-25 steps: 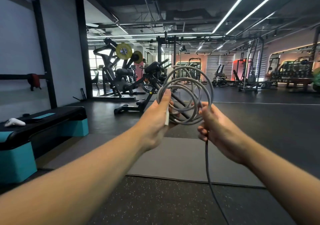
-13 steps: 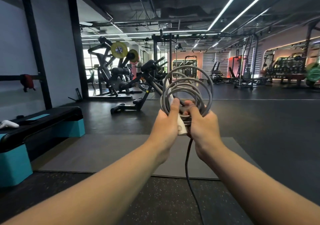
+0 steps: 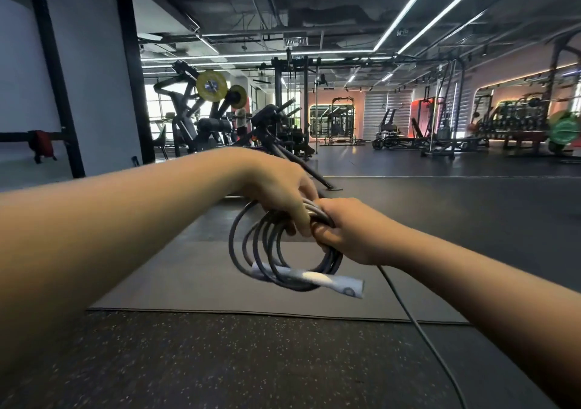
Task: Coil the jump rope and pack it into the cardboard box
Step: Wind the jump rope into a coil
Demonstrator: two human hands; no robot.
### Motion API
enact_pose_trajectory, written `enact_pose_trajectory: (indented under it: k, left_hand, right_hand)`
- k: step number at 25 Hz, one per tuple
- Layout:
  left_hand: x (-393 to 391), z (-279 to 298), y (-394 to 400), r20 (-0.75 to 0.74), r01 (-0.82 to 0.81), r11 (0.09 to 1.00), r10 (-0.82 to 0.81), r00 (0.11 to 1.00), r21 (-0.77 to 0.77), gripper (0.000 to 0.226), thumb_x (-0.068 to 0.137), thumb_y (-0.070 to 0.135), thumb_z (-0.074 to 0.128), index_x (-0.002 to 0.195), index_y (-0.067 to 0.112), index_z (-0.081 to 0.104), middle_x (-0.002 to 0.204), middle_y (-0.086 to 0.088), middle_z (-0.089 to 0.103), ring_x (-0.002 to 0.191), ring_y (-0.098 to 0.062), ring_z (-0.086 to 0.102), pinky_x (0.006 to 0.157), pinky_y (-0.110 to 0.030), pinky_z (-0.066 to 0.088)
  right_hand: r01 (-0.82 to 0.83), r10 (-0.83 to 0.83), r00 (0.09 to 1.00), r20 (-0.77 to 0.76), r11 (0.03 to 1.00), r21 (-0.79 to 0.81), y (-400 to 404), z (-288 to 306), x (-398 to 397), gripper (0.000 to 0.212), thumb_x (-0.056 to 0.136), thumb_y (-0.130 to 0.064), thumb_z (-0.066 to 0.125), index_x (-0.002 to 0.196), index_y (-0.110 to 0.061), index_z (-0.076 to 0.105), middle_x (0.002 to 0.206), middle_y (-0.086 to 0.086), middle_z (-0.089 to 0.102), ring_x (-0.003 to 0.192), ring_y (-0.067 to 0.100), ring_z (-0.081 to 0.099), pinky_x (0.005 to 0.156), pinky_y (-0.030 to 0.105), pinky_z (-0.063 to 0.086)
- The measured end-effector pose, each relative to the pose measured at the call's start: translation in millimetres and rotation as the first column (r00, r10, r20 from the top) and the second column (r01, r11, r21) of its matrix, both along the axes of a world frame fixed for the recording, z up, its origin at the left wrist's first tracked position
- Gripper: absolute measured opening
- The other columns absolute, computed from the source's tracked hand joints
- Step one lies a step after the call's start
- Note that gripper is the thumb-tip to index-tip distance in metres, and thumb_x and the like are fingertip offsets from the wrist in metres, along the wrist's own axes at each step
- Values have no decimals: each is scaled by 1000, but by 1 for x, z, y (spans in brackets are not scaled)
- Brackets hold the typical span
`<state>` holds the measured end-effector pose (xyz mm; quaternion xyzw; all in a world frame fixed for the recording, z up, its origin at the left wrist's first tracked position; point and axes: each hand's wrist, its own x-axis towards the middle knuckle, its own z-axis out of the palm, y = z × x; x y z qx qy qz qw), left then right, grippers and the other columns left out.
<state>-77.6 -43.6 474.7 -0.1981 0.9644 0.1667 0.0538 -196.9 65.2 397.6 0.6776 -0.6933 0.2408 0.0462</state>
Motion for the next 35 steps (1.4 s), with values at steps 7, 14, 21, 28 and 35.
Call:
enact_pose_trajectory:
  k: [7, 14, 21, 28, 35]
  left_hand:
    - [16, -31, -9, 36, 40, 958, -53, 998, 285, 13, 97, 25, 65, 92, 13, 65, 64, 5, 56, 60, -8, 51, 61, -20, 50]
    - [25, -42, -1, -240, 190, 954, -134, 962, 231, 58, 87, 63, 51, 87, 8, 69, 57, 4, 42, 52, -14, 38, 54, -24, 39]
    - [37, -41, -9, -558, 216, 918, 8, 830, 334, 48, 97, 53, 49, 59, 29, 64, 61, 5, 35, 54, -13, 28, 53, -27, 27]
    - [17, -59, -1, -685, 340, 598, 590, 427, 726, 49, 93, 64, 49, 71, 20, 41, 55, 9, 30, 48, -10, 31, 61, -28, 29]
    - [-20, -80, 38, -398, 435, 328, 914, 78, 839, 55, 93, 69, 43, 67, 21, 42, 50, 8, 40, 56, -14, 44, 79, -35, 45]
  right_hand:
    - [-62, 61, 998, 15, 996, 64, 9, 5, -4, 24, 93, -26, 66, 105, -23, 46, 85, -2, 69, 69, 13, 56, 66, 31, 46]
    - [-185, 168, 944, 284, 982, 33, 19, 5, -14, 35, 83, -35, 77, 103, -17, 55, 95, 12, 77, 78, 30, 65, 73, 46, 53]
    - [-126, 165, 841, 516, 986, -109, 45, 16, -36, 24, 96, -32, 67, 101, -9, 71, 73, 11, 54, 68, 23, 52, 62, 32, 50]
    - [-127, 278, 442, 853, 961, -247, 40, -17, -14, 81, 87, -80, 38, 124, -12, 64, 93, 13, 53, 63, 18, 48, 56, 35, 48]
    - [187, 399, 364, 842, 854, -486, 9, -22, 31, 14, 90, -25, 75, 81, -19, 66, 49, -10, 60, 41, 2, 45, 39, 15, 34]
